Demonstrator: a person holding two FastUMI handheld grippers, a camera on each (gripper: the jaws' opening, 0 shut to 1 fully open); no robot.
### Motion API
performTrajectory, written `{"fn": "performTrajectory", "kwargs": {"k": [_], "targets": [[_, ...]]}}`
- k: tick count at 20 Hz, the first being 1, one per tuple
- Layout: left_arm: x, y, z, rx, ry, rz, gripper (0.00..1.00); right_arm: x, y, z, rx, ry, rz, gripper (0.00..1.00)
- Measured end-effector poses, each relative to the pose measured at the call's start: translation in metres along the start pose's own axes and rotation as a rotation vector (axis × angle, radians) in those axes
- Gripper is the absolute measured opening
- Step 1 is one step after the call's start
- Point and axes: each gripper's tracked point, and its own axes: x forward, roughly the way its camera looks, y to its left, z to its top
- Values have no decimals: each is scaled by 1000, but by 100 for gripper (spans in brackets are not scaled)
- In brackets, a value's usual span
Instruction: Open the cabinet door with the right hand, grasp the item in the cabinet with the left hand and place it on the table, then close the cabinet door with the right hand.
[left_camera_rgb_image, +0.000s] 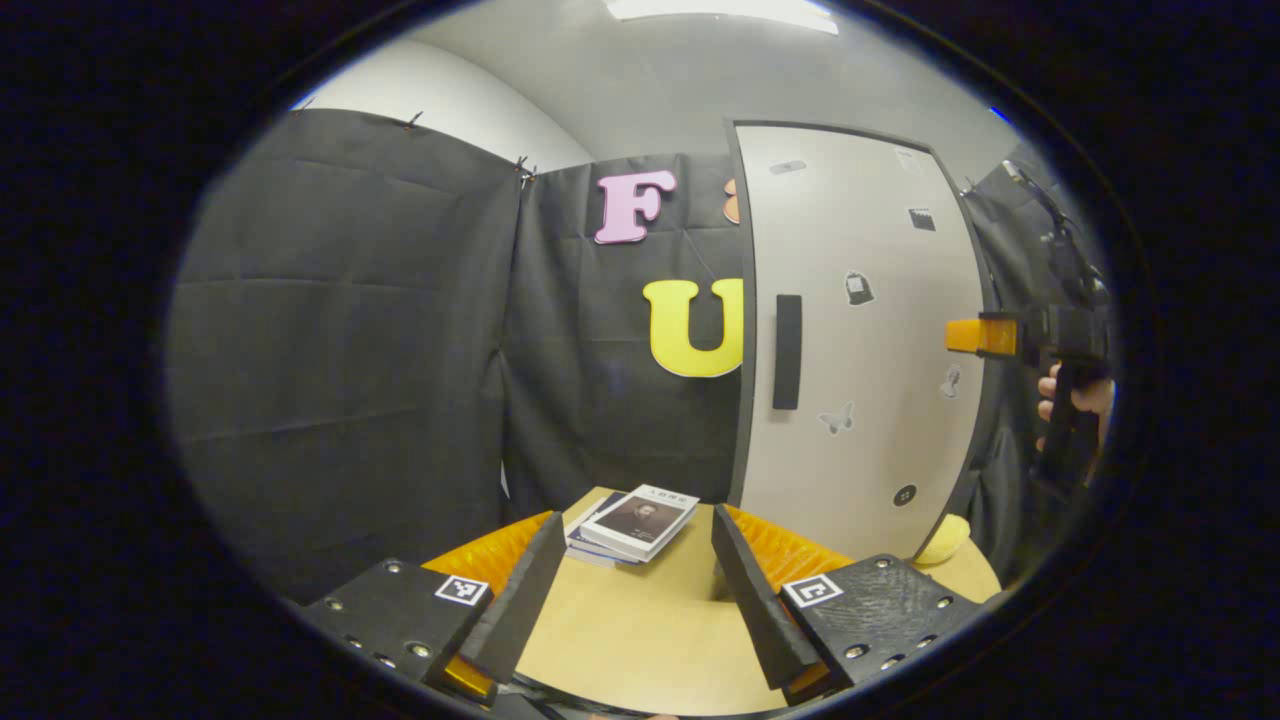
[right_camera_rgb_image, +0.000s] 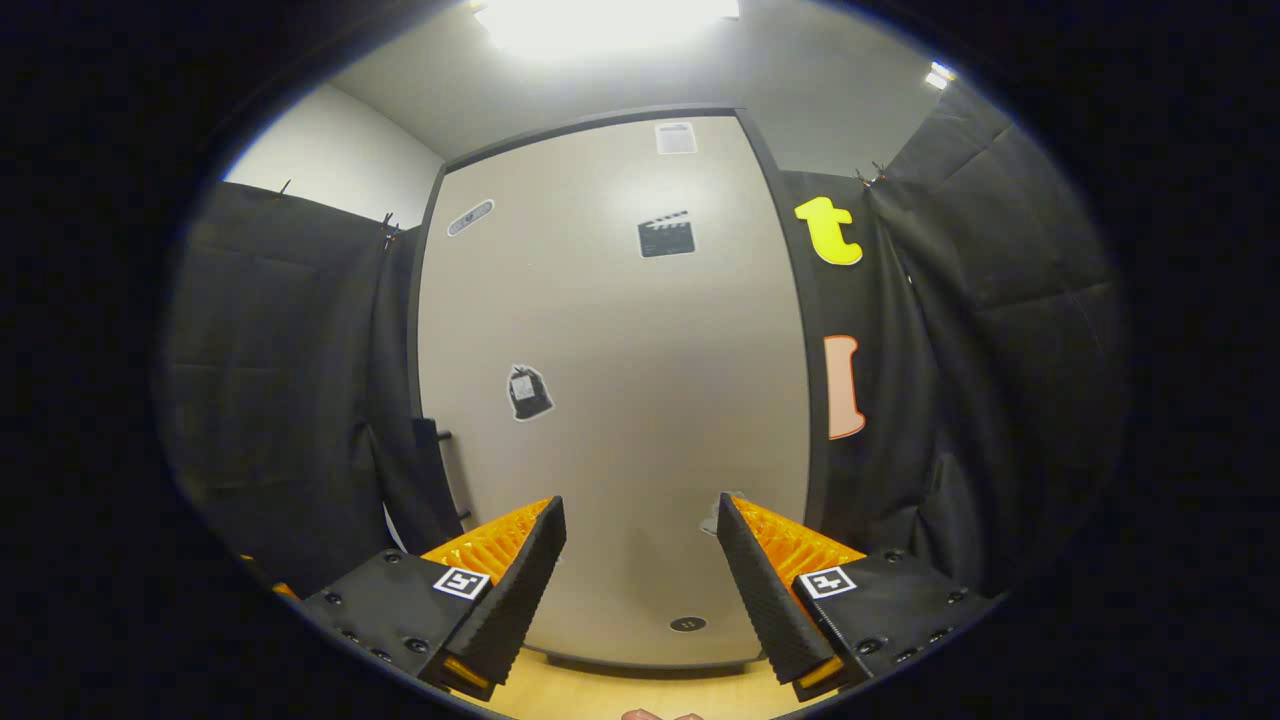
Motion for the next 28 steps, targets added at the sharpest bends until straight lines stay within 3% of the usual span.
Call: {"fn": "performTrajectory", "kwargs": {"k": [6,13,18,22,24,26,27,28], "targets": [[30,40,-14,4,14,-43,91,24,74,24,12,-48,36,96],[51,88,-31,-36,22,-43,91,54,142,9,21,-20,70,93],[62,124,-50,-76,54,-36,91,79,159,-12,-8,13,29,96],[66,144,-55,-29,56,-31,91,98,166,-34,12,65,-6,92],[69,148,-61,-36,67,-44,89,105,171,-43,16,94,-19,94],[69,156,-63,-64,69,-39,91,109,176,-52,1,121,-21,84],[69,157,-63,-83,71,-44,89,112,176,-55,-11,130,-22,72],[68,158,-65,-95,74,-47,89,114,175,-57,-22,139,-35,71]]}}
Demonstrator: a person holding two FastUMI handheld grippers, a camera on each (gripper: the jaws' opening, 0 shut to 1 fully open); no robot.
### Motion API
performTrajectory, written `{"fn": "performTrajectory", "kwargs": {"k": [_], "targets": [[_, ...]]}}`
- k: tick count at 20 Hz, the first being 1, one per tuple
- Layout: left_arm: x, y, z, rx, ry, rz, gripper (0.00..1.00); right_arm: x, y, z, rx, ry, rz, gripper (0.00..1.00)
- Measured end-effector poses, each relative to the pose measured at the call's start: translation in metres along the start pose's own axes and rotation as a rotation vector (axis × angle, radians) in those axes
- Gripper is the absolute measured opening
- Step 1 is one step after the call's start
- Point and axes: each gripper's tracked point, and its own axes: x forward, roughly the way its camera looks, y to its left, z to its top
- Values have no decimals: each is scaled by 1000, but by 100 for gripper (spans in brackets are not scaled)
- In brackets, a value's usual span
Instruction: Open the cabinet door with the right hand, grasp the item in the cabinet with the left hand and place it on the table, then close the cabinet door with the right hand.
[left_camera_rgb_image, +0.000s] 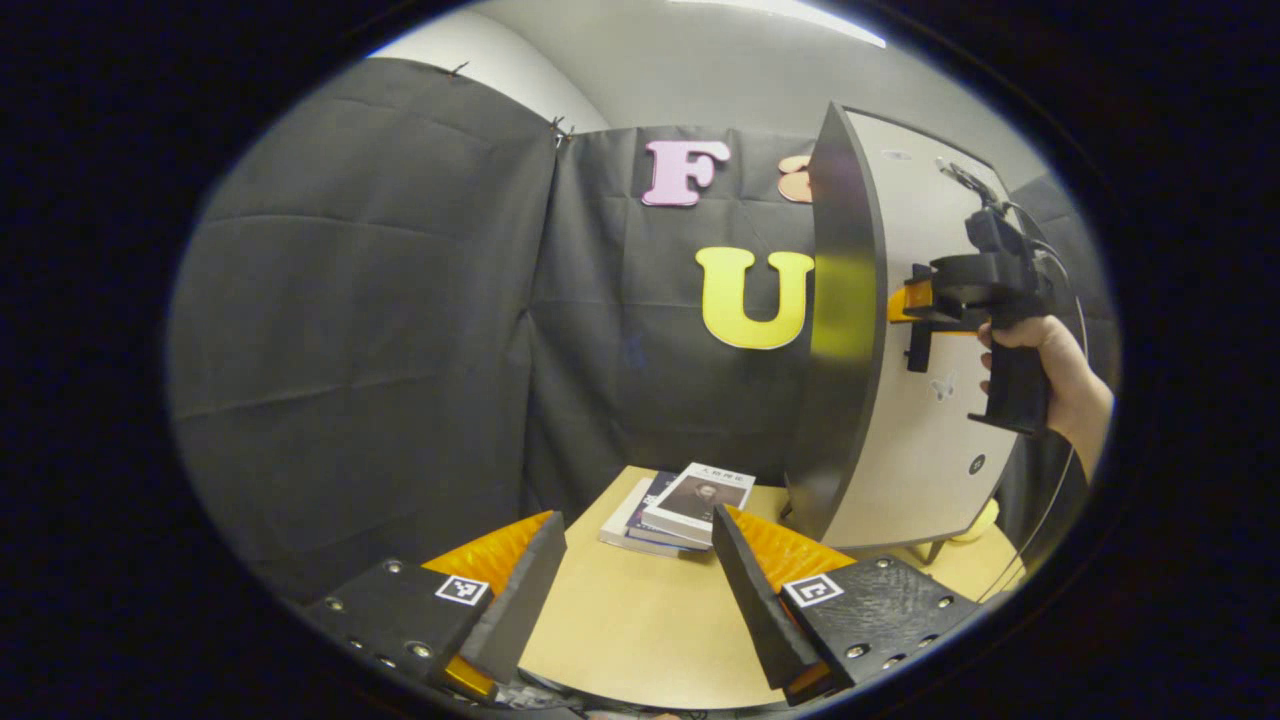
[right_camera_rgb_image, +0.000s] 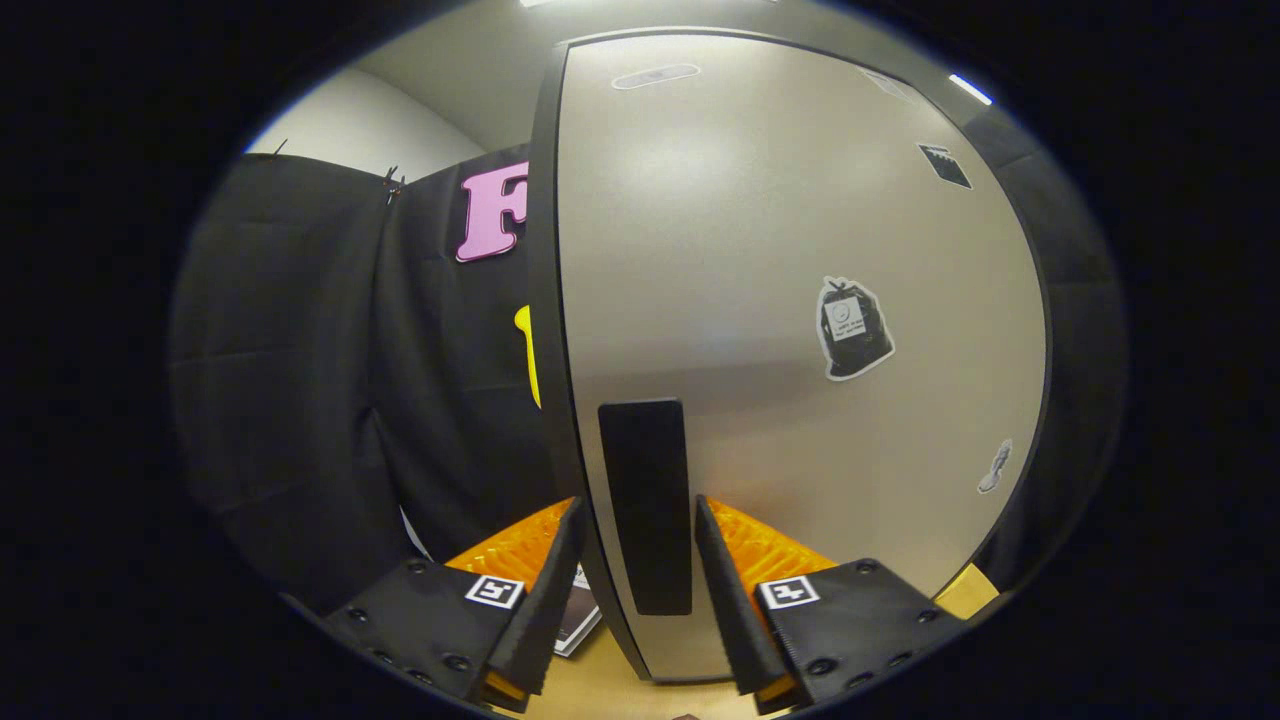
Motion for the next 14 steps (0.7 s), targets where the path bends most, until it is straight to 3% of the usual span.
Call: {"fn": "performTrajectory", "kwargs": {"k": [2,3,6,7,8,9,14], "targets": [[1,7,-4,-6,7,4,89,1,-10,-3,-14,7,-46,58],[1,11,-3,-5,8,6,89,-3,-9,-3,-11,15,-39,37],[-1,16,-3,-12,8,1,89,-6,-9,-7,45,33,-10,38],[-1,17,-4,-20,10,1,89,-3,-9,-6,57,30,-12,30],[-2,17,-7,-31,14,-3,89,-2,-9,-6,42,30,-8,30],[-3,15,-9,-44,19,-10,89,-5,-9,-5,19,26,-6,24],[-13,8,-35,-112,82,-32,89,-11,-7,-6,-19,42,44,13]]}}
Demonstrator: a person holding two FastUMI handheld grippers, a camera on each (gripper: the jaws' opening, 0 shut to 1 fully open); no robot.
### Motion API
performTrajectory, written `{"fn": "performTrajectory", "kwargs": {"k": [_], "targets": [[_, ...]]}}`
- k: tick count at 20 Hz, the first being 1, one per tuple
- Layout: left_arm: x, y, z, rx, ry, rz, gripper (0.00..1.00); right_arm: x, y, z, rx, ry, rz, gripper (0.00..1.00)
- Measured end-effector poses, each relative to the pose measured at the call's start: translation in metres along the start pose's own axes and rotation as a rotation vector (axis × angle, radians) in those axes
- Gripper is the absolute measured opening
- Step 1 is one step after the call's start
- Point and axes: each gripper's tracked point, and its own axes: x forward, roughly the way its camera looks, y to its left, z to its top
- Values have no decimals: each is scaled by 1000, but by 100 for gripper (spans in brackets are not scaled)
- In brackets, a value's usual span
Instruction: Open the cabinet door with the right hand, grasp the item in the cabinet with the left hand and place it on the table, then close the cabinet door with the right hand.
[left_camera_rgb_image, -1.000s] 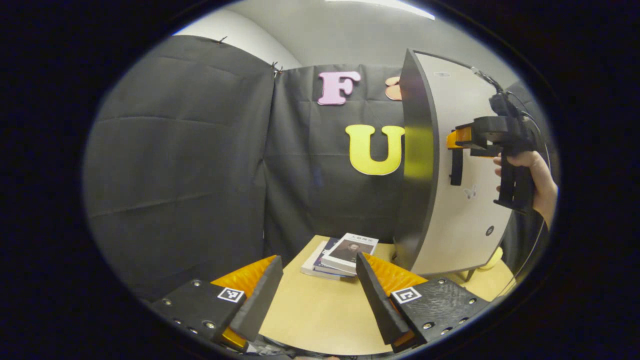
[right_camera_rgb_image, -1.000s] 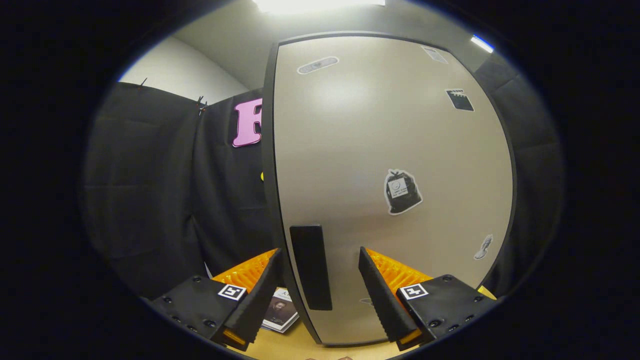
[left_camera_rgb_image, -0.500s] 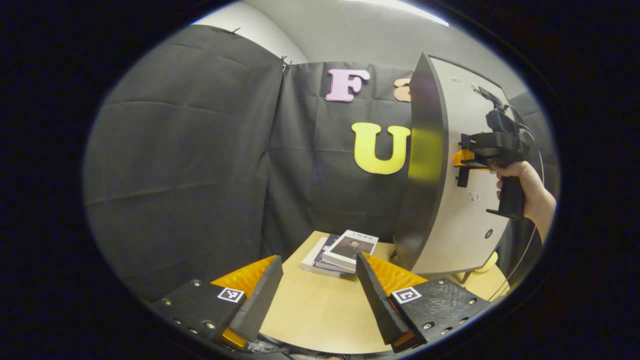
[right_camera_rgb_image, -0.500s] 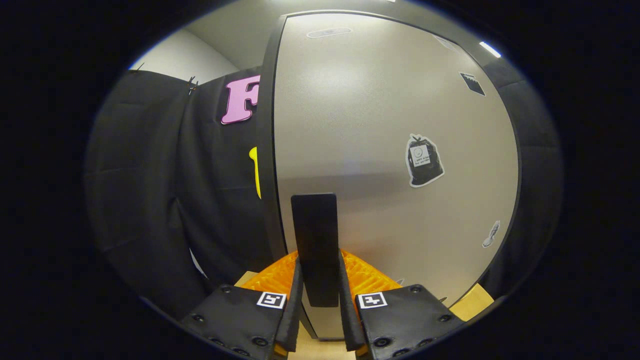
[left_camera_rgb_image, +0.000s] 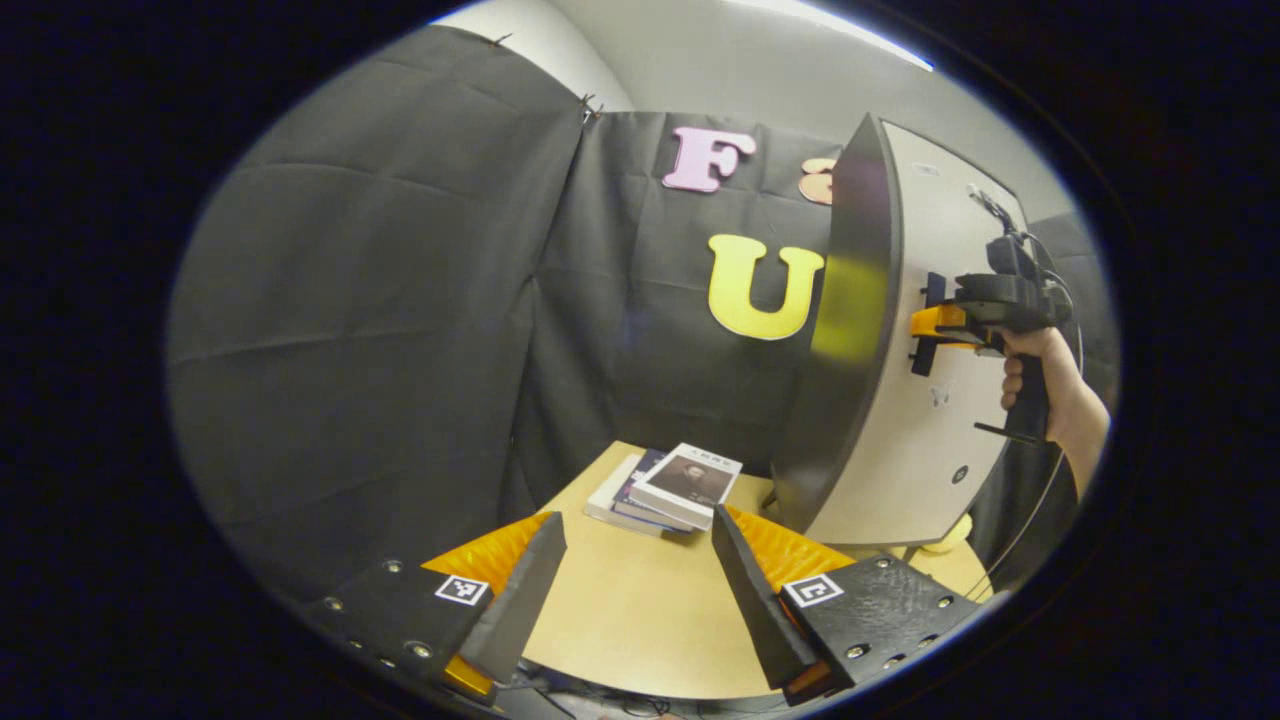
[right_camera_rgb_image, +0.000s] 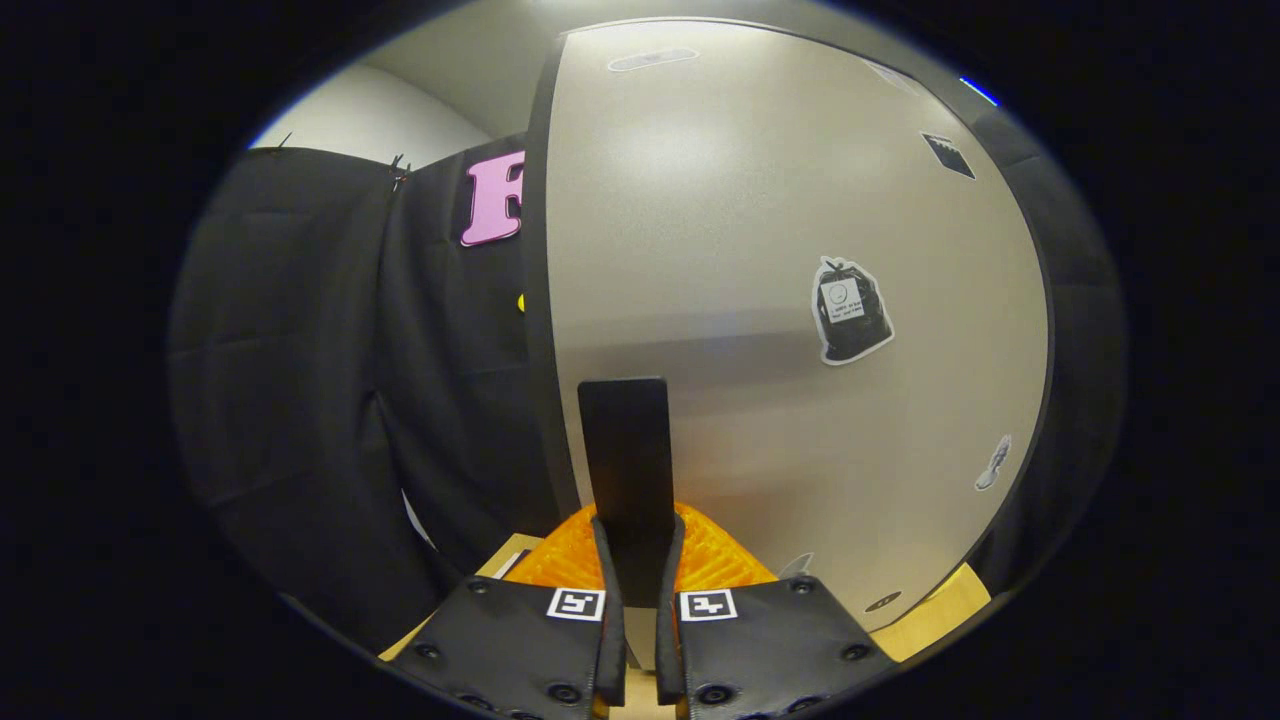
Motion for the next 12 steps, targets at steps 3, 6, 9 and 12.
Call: {"fn": "performTrajectory", "kwargs": {"k": [3,6,9,12], "targets": [[-5,1,-7,-17,17,4,91,-7,1,0,-26,0,9,12],[-16,4,-10,-8,18,28,91,-18,3,0,-36,3,61,12],[-26,1,-7,-17,15,59,89,-31,2,-1,-49,-7,127,14],[-41,-19,-5,-9,13,79,89,-45,1,-1,-43,-21,198,13]]}}
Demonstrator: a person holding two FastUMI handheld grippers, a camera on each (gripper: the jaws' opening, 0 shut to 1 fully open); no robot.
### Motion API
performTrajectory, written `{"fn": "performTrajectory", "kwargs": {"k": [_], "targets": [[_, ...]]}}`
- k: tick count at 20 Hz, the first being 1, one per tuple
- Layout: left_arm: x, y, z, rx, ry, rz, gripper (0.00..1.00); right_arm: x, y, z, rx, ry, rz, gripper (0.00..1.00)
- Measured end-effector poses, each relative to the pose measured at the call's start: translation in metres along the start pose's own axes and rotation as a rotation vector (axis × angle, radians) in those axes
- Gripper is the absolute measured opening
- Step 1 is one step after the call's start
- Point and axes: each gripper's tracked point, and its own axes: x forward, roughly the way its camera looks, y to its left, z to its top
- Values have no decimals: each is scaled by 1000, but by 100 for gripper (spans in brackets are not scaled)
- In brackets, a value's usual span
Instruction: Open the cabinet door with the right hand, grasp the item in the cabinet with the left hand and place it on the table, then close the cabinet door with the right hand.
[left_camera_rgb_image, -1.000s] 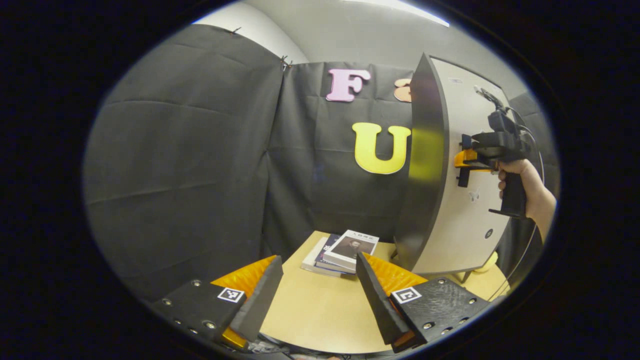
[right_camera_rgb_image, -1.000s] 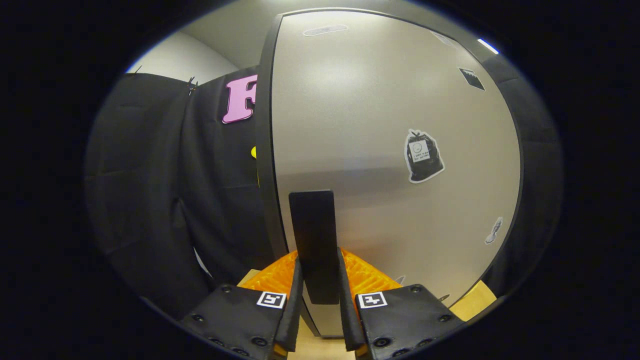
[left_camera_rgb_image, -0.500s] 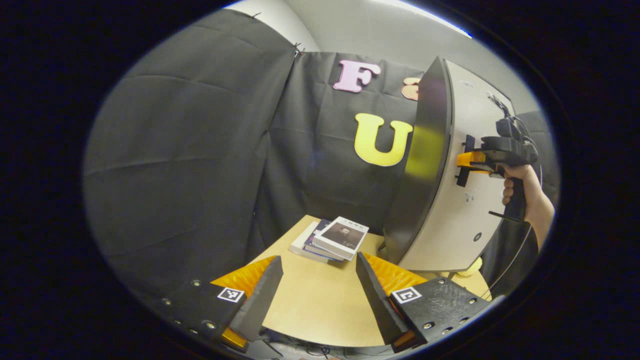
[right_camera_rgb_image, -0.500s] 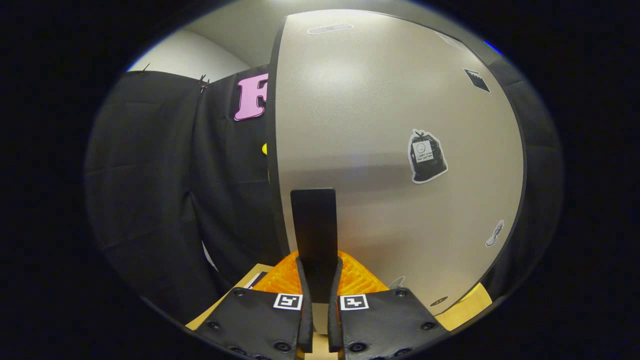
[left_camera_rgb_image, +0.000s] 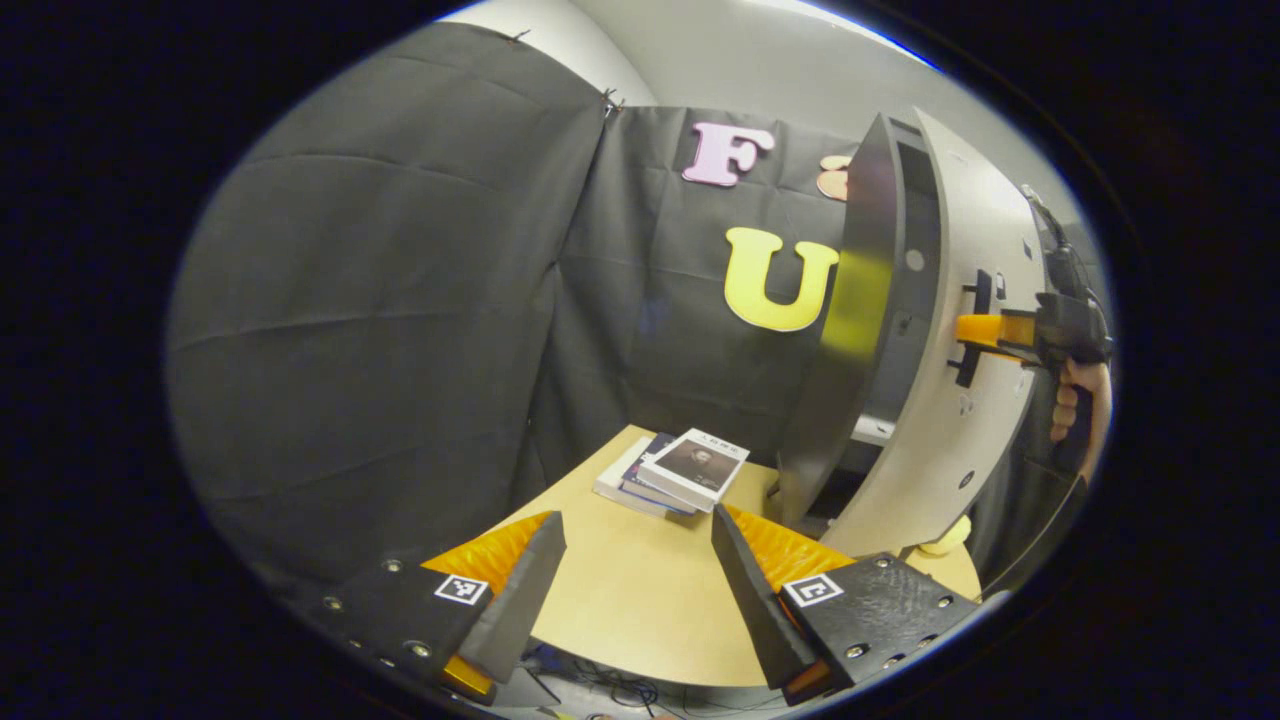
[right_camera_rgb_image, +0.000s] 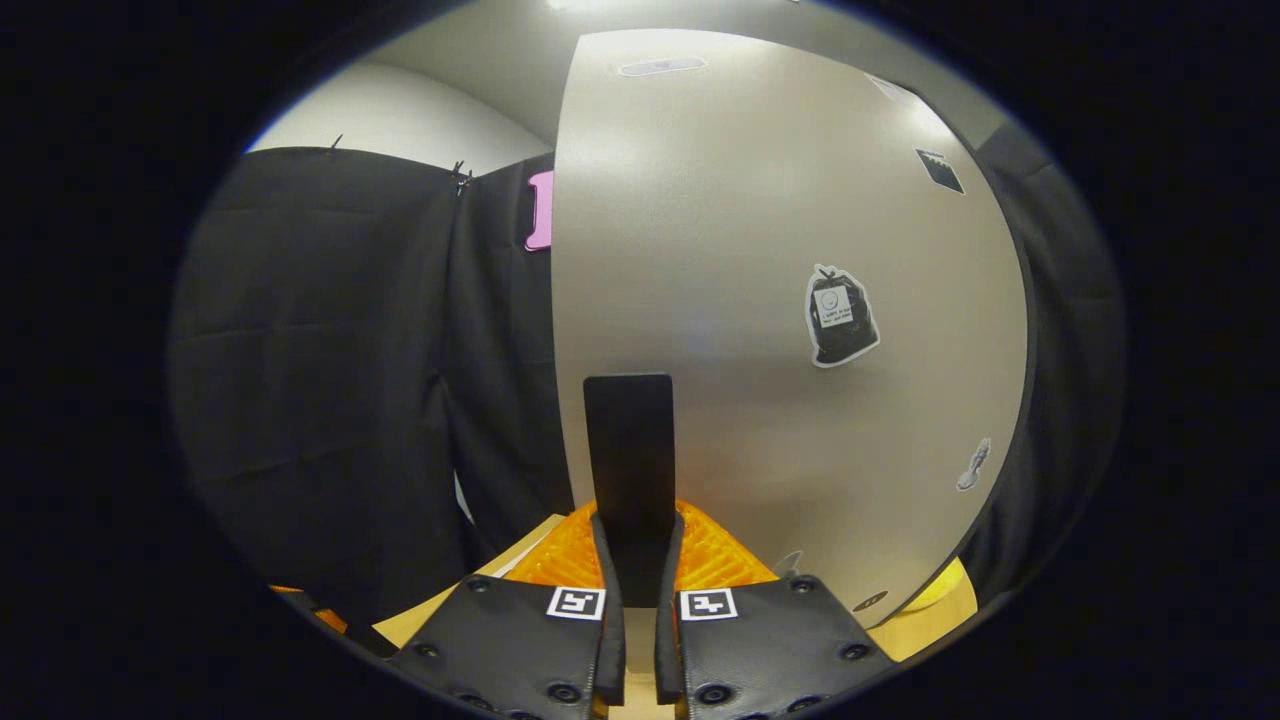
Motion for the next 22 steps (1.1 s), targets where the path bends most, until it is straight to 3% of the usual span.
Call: {"fn": "performTrajectory", "kwargs": {"k": [5,8,11,16,22], "targets": [[-45,-61,0,17,-17,2,89,-31,-2,0,-3,-12,102,13],[-76,-91,-10,41,-27,1,94,-41,-8,-1,-15,-11,153,13],[-104,-113,-17,70,-33,6,89,-47,-16,-4,-3,-12,193,13],[-129,-148,-31,84,-43,-2,89,-54,-31,-6,8,-20,199,13],[-145,-198,-41,114,-49,-72,89,-71,-52,-5,38,-3,161,13]]}}
